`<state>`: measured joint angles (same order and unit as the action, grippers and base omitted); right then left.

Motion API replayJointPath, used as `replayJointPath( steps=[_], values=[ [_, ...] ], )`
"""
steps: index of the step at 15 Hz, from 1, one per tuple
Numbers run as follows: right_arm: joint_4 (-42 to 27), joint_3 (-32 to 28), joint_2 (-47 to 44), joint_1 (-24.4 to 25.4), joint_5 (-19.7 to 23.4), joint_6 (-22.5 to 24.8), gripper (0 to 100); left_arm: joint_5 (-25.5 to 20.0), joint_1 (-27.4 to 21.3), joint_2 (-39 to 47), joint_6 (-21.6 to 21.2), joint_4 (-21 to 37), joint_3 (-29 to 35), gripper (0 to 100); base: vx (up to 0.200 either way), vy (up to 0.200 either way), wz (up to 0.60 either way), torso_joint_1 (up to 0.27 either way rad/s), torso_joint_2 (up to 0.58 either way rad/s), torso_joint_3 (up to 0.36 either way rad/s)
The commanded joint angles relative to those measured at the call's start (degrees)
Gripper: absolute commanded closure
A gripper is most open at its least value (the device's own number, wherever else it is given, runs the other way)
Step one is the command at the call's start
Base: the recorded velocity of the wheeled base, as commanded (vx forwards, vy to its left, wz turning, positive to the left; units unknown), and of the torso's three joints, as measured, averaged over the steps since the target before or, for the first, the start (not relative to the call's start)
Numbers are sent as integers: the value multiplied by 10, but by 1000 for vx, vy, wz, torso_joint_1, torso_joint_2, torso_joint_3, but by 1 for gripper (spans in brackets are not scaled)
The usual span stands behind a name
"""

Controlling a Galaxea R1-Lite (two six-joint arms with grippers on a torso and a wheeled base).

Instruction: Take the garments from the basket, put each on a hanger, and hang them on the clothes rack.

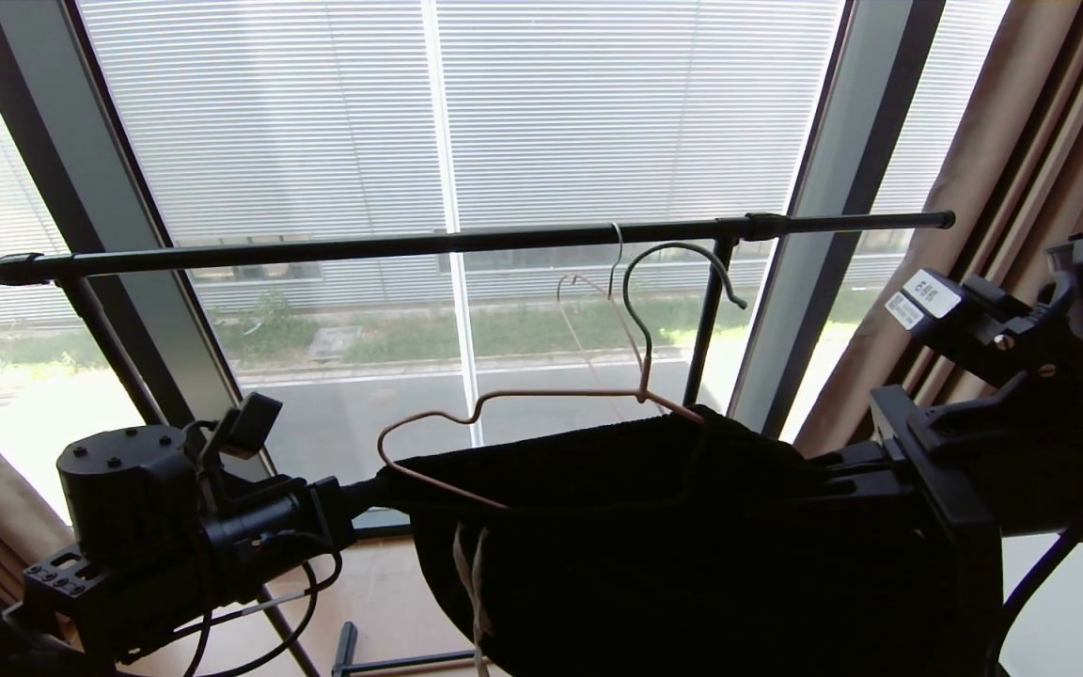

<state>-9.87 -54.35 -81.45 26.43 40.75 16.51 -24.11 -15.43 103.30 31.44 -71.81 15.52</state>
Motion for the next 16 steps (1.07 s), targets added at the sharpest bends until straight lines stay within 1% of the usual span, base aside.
replayJointPath(
  steps=[1, 6, 10, 16],
  values=[
    [0, 16, -2, 0, 0, 1, 100, -1, 2, -1, -1, 0, 3, 100, 0, 0, 0, 0, 0, 0],
    [-1, 33, -3, 0, 0, 5, 100, -1, 2, -1, -2, 0, 6, 100, 0, 0, 0, 0, 0, 0],
    [-1, 57, -2, 0, 0, 5, 100, -1, 8, -2, -2, 0, 14, 100, 0, 0, 0, 0, 0, 0],
    [-1, 73, -12, -2, -1, 5, 100, -1, 9, -18, -3, 0, 18, 100, 0, 0, 0, 0, 0, 0]
  ],
)
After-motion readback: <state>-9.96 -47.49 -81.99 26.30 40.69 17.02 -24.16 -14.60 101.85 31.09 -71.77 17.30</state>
